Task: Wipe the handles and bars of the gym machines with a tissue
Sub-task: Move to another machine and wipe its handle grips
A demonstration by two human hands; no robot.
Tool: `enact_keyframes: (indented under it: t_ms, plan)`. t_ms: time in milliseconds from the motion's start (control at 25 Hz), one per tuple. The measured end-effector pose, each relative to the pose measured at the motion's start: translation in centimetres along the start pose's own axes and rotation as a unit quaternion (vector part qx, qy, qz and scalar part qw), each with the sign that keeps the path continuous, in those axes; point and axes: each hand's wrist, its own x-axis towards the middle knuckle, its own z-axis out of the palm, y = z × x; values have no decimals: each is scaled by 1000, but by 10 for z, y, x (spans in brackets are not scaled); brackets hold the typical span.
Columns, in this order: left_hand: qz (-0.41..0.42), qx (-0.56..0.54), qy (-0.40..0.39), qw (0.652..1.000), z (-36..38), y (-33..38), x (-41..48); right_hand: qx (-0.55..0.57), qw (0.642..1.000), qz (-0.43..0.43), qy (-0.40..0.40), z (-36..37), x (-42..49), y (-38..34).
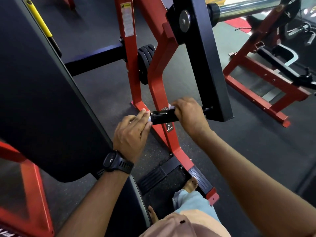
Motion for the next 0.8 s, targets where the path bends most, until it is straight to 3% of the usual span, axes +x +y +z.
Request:
enact_keyframes:
  t_ms: [120, 240, 400, 480, 600, 800]
  plan:
    - [-2, 0, -1, 1000, 0, -1, -1, -8, 1000, 12, 27, 4, -16, 3]
    - [4, -4, -3, 1000, -1, -2, 0, 39, 987, 135, 79, -1, -22, 14]
    - [10, -5, -6, 1000, -3, -3, 1, 87, 962, 216, 144, 12, -37, 8]
    - [14, -4, -9, 1000, -4, -4, 1, 173, 906, 320, 218, 13, -40, 18]
    - [10, -7, -13, 1000, -3, -4, 1, 322, 790, 429, 297, 22, -39, 2]
    - [6, -10, -10, 1000, -4, -4, 1, 463, 712, 432, 302, 38, -51, -23]
